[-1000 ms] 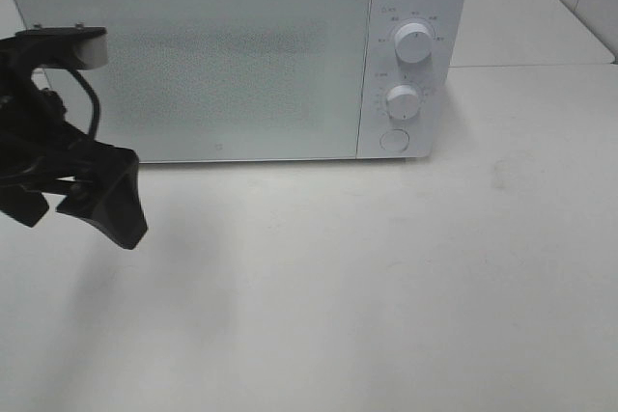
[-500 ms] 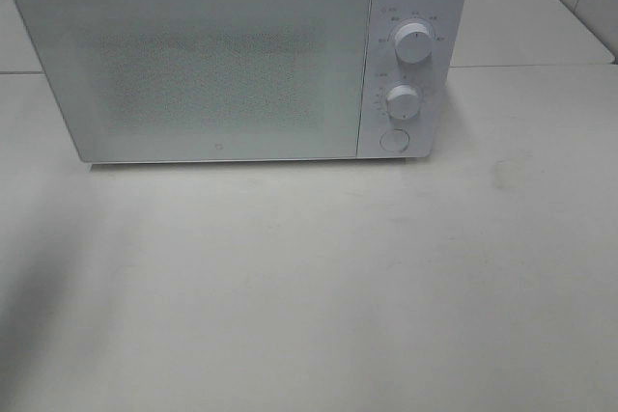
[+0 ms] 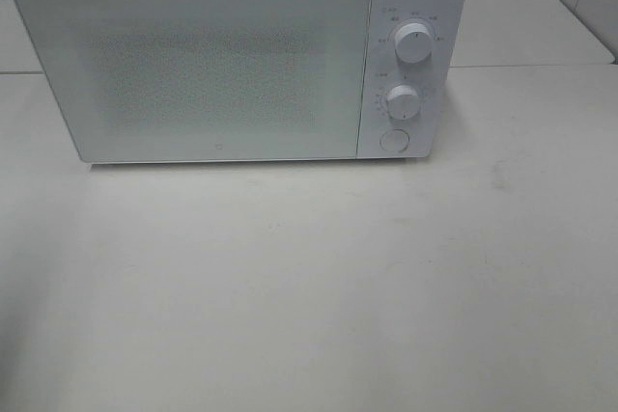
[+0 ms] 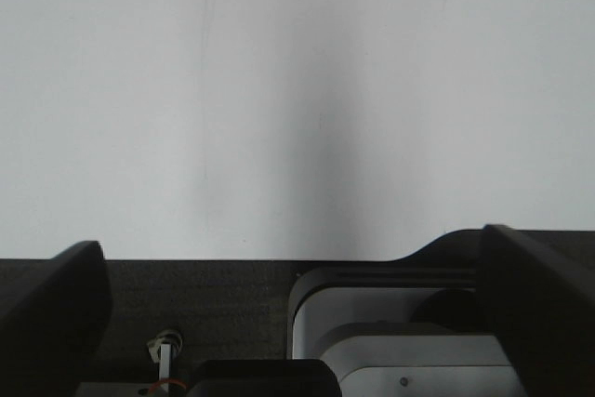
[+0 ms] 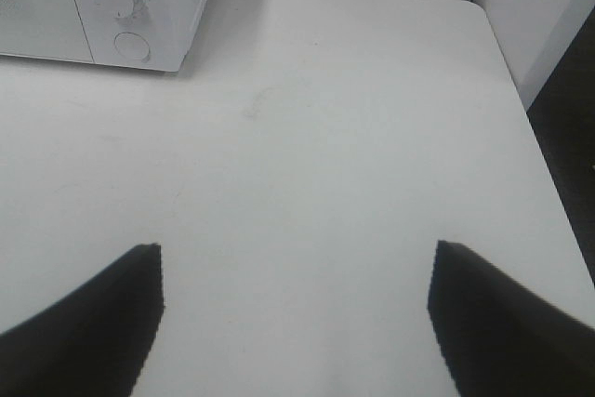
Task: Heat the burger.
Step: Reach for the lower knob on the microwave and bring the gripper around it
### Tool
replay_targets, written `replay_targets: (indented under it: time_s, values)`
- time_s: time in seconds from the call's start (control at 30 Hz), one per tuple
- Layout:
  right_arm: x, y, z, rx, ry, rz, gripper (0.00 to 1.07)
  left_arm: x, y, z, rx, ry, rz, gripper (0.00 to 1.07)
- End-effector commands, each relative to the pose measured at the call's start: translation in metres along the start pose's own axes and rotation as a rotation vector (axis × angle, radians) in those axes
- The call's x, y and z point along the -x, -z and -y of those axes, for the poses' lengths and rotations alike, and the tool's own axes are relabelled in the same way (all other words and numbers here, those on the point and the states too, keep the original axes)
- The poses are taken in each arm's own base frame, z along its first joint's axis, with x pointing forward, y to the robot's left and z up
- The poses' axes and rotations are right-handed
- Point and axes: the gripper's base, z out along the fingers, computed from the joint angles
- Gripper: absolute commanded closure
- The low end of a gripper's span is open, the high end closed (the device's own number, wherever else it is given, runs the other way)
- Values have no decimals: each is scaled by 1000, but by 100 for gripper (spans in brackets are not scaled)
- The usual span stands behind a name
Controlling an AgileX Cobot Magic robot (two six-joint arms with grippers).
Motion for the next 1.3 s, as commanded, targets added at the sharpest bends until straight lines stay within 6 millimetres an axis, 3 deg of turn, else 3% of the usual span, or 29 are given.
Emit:
replay_targets:
  time_s: [0.03, 0.77, 1.3]
  values:
    - [-1, 4, 1, -6, -12, 45, 31, -21, 9, 1, -1, -7, 89, 6]
    - [-1, 4, 1, -6, -12, 45, 31, -120, 34, 8, -36, -129, 728, 7]
    - [-1, 3, 0, -6, -10, 39, 31, -118, 34, 8, -41, -124, 715, 7]
